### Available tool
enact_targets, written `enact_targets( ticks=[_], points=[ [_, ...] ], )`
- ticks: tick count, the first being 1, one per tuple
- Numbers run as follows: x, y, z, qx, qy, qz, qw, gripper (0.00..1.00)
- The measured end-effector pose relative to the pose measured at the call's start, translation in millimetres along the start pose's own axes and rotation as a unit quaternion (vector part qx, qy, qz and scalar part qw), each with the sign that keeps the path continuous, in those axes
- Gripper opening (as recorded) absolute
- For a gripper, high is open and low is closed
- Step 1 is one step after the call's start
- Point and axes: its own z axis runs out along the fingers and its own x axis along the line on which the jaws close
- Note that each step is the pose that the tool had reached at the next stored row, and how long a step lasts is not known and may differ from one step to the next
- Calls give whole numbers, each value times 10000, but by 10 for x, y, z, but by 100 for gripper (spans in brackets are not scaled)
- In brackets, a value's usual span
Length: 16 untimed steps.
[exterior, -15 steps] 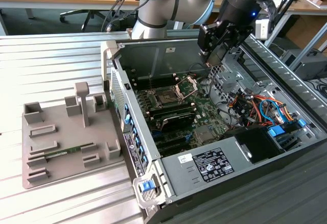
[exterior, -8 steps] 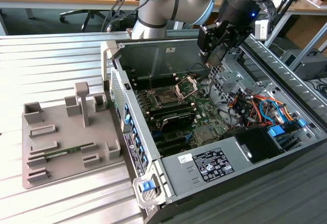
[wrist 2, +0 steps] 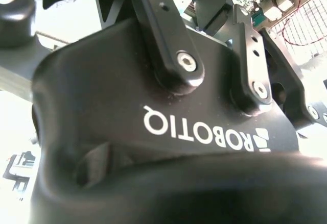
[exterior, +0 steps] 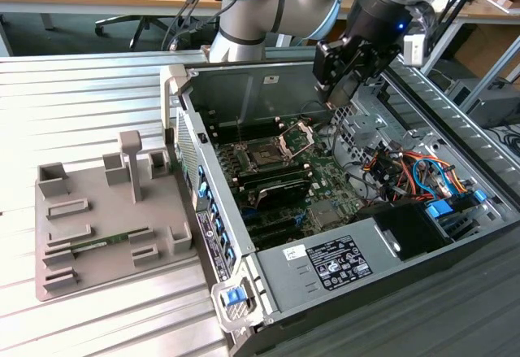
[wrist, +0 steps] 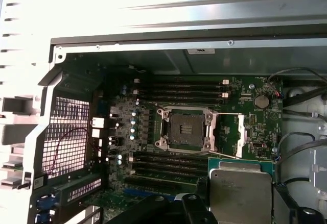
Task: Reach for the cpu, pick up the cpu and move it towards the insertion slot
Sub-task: 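Pick up the cpu and move it towards the insertion slot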
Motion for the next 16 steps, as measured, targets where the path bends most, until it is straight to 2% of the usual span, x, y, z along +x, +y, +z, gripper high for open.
enact_targets(
  ticks=[16],
  points=[
    [0, -3, 39, 1, 0, 0, 10000, 55]
  ],
)
